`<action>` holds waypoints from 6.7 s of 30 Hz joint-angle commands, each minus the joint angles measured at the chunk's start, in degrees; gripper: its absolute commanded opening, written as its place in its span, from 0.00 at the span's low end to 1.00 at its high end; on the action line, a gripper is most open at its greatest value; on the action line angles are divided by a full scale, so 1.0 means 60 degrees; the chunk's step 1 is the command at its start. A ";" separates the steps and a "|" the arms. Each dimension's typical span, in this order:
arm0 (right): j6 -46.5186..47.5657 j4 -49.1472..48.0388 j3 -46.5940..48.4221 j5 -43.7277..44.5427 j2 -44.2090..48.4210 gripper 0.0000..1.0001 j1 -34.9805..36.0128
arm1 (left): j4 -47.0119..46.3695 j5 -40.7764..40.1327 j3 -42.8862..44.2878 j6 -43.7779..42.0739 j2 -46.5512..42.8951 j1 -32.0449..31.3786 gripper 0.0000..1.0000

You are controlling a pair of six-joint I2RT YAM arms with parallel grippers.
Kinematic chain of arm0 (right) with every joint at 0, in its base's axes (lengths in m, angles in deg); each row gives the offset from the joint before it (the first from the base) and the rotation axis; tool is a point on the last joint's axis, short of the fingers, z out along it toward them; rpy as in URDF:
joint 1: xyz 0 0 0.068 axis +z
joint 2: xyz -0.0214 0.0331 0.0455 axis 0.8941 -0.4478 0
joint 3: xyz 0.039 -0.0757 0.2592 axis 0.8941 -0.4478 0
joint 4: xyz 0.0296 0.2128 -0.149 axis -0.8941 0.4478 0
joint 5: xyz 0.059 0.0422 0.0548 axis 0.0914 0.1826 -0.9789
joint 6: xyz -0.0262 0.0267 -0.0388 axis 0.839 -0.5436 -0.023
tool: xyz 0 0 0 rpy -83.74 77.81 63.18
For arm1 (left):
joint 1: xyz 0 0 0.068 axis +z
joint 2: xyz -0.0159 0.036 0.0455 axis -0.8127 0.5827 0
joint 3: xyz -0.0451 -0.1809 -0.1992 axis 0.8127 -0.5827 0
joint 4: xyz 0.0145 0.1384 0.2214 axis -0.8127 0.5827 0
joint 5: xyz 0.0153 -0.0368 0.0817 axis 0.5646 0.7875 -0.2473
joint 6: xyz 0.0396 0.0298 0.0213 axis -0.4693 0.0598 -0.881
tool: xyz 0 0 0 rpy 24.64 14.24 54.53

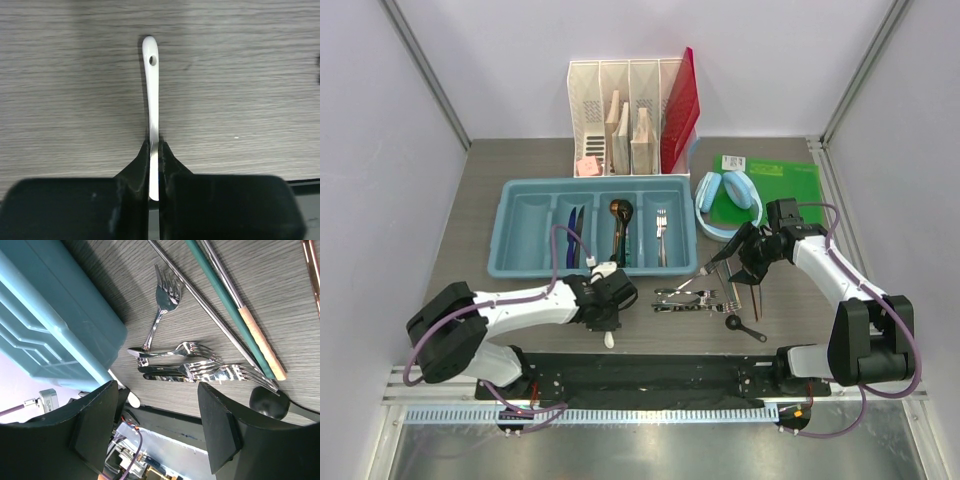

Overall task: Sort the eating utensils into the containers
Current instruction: Pick up the spoon from the center of the board, then place the spoon in the storage box, then pick up the fork at the center of the board.

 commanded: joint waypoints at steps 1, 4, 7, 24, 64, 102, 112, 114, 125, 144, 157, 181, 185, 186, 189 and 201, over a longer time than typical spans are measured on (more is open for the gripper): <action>0.0162 0.0047 0.0015 0.0002 0.0319 0.70 0.0050 | -0.0279 0.0211 -0.0270 0.0277 0.0458 -0.0228 0.00; 0.0191 0.0047 -0.0014 -0.0013 0.0319 0.70 0.0050 | -0.0030 0.0123 -0.0197 0.0306 0.0078 -0.0243 0.00; 0.0192 0.0062 -0.0014 -0.0013 0.0305 0.70 0.0050 | 0.0422 -0.0038 -0.0007 0.0365 -0.0479 -0.0272 0.00; -0.0013 -0.0333 0.0030 -0.0130 0.0070 0.70 0.0050 | 0.4115 -0.2249 0.3888 -0.0527 -0.2605 -0.0141 0.00; -0.0643 -0.0817 0.0279 -0.0555 0.0275 0.70 0.0050 | 0.3882 -0.1136 1.0497 -0.5524 0.6947 0.3258 0.14; 0.1497 0.1834 -0.0322 0.1129 0.0641 0.71 0.0065 | 0.2329 -0.0212 0.5542 -0.4234 0.1129 -0.0417 0.42; 0.1393 0.1673 -0.0599 0.1408 0.0876 0.72 0.0036 | 0.2287 -0.1533 0.7128 -0.6548 0.3899 -0.2556 0.43; 0.1320 0.1644 -0.0746 0.1451 0.0978 0.71 0.0021 | 0.1935 -0.1256 0.7026 -0.6695 0.3958 -0.2776 0.43; 0.1130 0.1995 -0.0791 0.2052 0.1491 0.72 -0.0110 | 0.0425 -0.1284 0.7273 -0.8657 0.4851 -0.3041 0.46; 0.0748 0.3256 -0.0014 0.3078 0.2590 0.72 -0.1195 | -0.0396 -0.1093 0.7772 -1.0123 0.6390 -0.3011 0.46; 0.0602 0.2860 -0.0410 0.2551 0.2546 0.71 -0.1209 | -0.0162 -0.0757 0.8138 -1.0387 0.6873 -0.2470 0.45; 0.0455 0.2508 -0.0410 0.2287 0.2341 0.71 -0.1209 | 0.1011 0.3521 0.6557 -0.9450 0.6713 -0.2264 0.33; 0.0470 0.2479 -0.0424 0.2301 0.2355 0.71 -0.1209 | 0.0996 0.3346 0.6425 -0.9333 0.6390 -0.2279 0.29; 0.0470 0.2479 -0.0439 0.2301 0.2355 0.71 -0.1209 | 0.0981 0.3302 0.6410 -0.9303 0.6346 -0.2279 0.24; 0.0470 0.2464 -0.0468 0.2287 0.2341 0.71 -0.1209 | 0.0894 0.3112 0.6351 -0.9099 0.6317 -0.2279 0.13; 0.0602 0.2318 -0.0454 0.2199 0.2107 0.71 -0.1195 | 0.0366 0.2481 0.5575 -0.8044 0.5176 -0.2264 0.00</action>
